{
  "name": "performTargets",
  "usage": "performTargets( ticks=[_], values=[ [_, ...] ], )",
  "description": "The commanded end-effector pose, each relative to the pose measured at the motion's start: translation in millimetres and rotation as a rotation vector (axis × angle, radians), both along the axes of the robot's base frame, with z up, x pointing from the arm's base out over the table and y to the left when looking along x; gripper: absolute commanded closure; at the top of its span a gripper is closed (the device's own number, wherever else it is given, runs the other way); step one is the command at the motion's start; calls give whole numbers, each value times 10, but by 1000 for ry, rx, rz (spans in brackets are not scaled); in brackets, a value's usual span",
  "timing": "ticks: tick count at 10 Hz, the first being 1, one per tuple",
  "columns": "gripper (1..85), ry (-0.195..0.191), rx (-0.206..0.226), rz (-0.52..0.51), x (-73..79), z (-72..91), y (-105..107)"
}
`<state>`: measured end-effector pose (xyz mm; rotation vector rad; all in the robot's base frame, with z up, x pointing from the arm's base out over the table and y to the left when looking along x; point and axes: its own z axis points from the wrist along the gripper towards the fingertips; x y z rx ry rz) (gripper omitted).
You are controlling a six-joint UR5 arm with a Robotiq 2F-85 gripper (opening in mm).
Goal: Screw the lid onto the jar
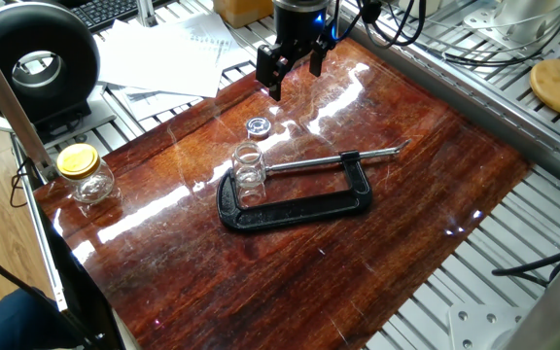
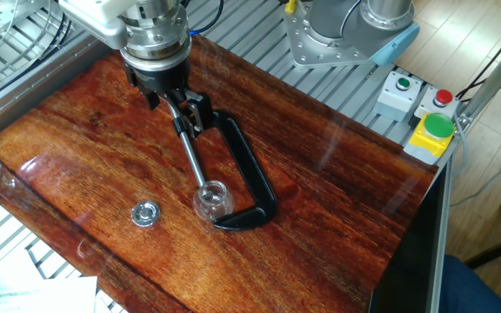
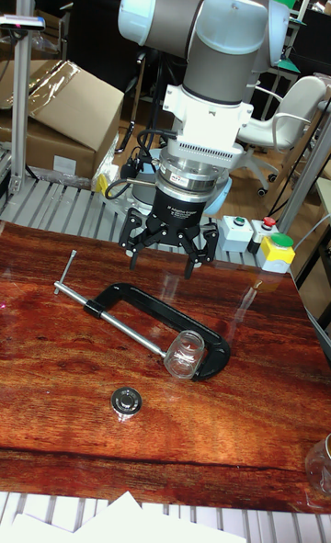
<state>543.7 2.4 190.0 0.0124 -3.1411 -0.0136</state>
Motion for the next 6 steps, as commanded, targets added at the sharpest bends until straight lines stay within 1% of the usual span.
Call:
performTargets(
  ticks=[1,2,6],
  values=[
    [17,0,0,0,-1,0,22],
    [843,141,65,409,-404,28,131],
    [843,141,60,404,-409,27,162]
  ],
)
